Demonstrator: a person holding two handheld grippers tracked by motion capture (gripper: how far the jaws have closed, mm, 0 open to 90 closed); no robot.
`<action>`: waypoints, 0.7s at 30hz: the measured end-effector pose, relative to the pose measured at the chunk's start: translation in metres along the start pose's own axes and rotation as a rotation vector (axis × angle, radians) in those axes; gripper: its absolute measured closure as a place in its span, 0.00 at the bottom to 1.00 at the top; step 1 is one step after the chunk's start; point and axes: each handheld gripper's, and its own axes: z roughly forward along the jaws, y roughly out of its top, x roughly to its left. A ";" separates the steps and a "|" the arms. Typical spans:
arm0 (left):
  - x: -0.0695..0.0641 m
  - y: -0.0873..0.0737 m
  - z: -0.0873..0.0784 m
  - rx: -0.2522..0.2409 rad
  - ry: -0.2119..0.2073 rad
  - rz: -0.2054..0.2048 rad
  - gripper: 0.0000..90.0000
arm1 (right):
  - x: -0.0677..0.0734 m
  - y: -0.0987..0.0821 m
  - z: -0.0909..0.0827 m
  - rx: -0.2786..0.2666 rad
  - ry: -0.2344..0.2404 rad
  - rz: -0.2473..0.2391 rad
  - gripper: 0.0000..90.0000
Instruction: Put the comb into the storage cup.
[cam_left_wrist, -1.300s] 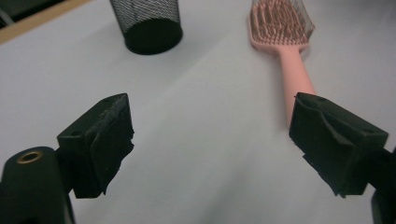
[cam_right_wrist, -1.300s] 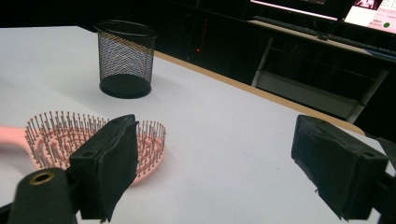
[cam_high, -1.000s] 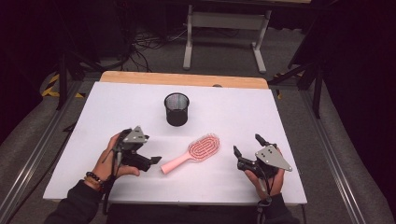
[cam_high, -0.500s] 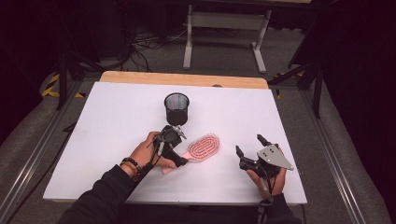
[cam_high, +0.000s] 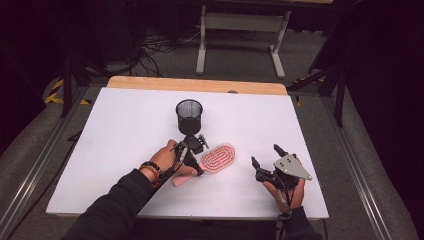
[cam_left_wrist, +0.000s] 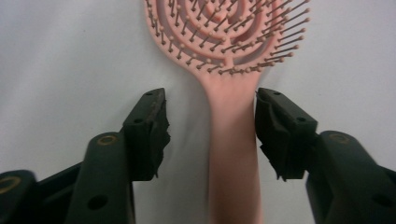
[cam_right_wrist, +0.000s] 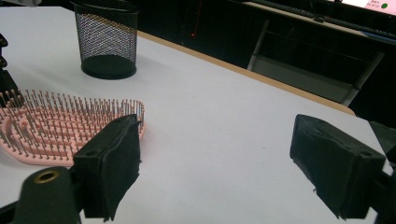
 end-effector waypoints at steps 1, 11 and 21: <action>0.000 0.001 0.000 0.006 0.004 0.008 0.52 | 0.000 0.000 0.000 0.003 -0.001 -0.001 0.19; -0.004 0.005 0.002 0.020 0.038 0.027 0.57 | 0.001 -0.001 0.003 0.017 0.008 -0.013 0.18; -0.003 0.004 0.001 0.010 0.063 0.061 0.77 | 0.003 -0.001 0.002 0.014 0.014 -0.024 0.18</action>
